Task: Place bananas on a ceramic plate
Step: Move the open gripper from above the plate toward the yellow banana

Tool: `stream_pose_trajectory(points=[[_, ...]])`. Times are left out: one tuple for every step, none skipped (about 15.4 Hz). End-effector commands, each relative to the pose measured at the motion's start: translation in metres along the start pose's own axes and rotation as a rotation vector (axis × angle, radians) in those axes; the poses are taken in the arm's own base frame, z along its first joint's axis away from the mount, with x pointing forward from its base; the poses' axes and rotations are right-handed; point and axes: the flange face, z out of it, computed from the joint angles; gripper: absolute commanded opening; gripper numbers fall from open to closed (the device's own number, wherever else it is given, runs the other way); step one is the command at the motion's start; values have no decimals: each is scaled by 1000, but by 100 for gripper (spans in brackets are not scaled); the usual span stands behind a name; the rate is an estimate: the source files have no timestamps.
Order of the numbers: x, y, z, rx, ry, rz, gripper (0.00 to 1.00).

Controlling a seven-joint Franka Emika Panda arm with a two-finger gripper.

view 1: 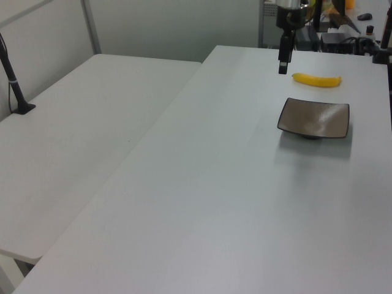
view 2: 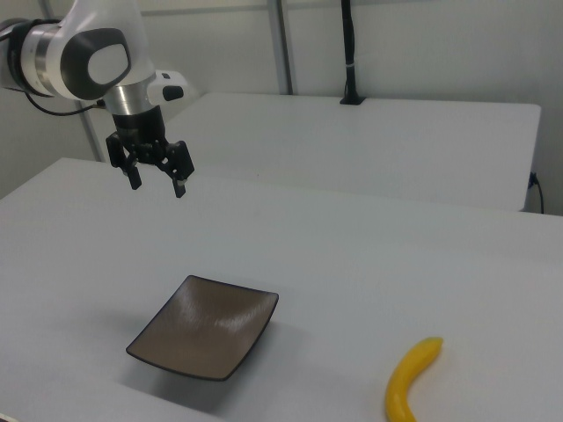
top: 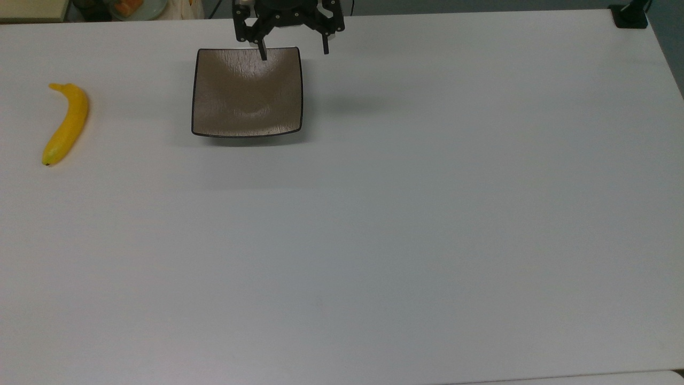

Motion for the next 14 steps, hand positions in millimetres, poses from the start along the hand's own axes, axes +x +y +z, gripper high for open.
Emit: stream_pose_trajectory(points=[[-8, 17, -2, -51, 13, 29, 100], [-8, 18, -1, -50, 12, 29, 100], [-8, 18, -1, -51, 12, 31, 100], [-8, 18, -1, -50, 9, 31, 100], [-8, 18, -1, -50, 9, 29, 100], [-8, 18, -1, -50, 9, 29, 100], [-8, 17, 0, -49, 7, 30, 100], [-8, 16, 0, -38, 8, 34, 100], [-7, 17, 0, -41, 8, 31, 100], [-8, 18, 1, -48, 3, 30, 100], [-8, 19, 1, -51, 1, 28, 100], [-8, 19, 1, -53, 1, 27, 100], [-8, 20, 1, -53, 3, 29, 100], [-7, 23, 2, -54, 7, 33, 100]])
